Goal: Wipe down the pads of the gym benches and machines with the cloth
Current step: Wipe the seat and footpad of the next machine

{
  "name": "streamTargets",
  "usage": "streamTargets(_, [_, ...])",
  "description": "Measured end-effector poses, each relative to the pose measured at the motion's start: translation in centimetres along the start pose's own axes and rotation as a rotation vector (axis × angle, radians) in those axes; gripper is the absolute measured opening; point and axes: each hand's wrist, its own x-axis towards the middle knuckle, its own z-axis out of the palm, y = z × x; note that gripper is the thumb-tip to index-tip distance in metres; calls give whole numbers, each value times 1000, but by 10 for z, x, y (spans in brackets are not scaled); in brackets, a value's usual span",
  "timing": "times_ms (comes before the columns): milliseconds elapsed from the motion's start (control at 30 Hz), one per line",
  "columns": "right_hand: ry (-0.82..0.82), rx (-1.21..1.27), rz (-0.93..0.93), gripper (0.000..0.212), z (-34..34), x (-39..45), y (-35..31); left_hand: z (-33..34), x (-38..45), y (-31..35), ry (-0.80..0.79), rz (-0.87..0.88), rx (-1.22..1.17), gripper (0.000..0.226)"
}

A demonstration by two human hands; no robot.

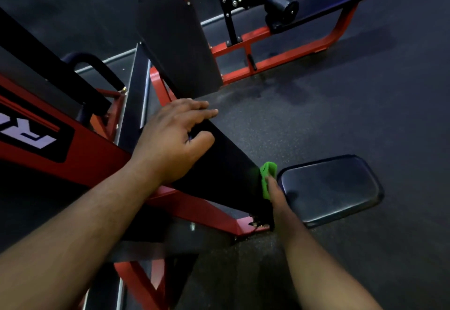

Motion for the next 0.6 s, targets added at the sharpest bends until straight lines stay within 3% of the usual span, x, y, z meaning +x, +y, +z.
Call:
streamTargets(67, [51,47,-41,42,20,-46,-18,0,0,1,3,-4,-8,64])
streamTargets(133, [138,62,-120,46,42,-74,-31,0,0,2,5,-1,-21,64])
streamTargets(267, [114,-198,-511,68,102,-163,-95,-1,-2,4,29,-10,-34,67])
streamTargets(333, [59,-318,-756,69,120,-196,-114,-1,-2,5,39,2,-37,70])
streamTargets(433, [59,-381,-1014,68,108,-193,-92,-1,-3,6,17,-4,-37,70])
streamTargets(533, [162,-394,-995,69,75,-159,-42,-2,-4,4,25,1,-46,64])
streamTargets(600, [273,-339,-870,74,74,-160,-33,-1,-5,5,34,1,-76,62])
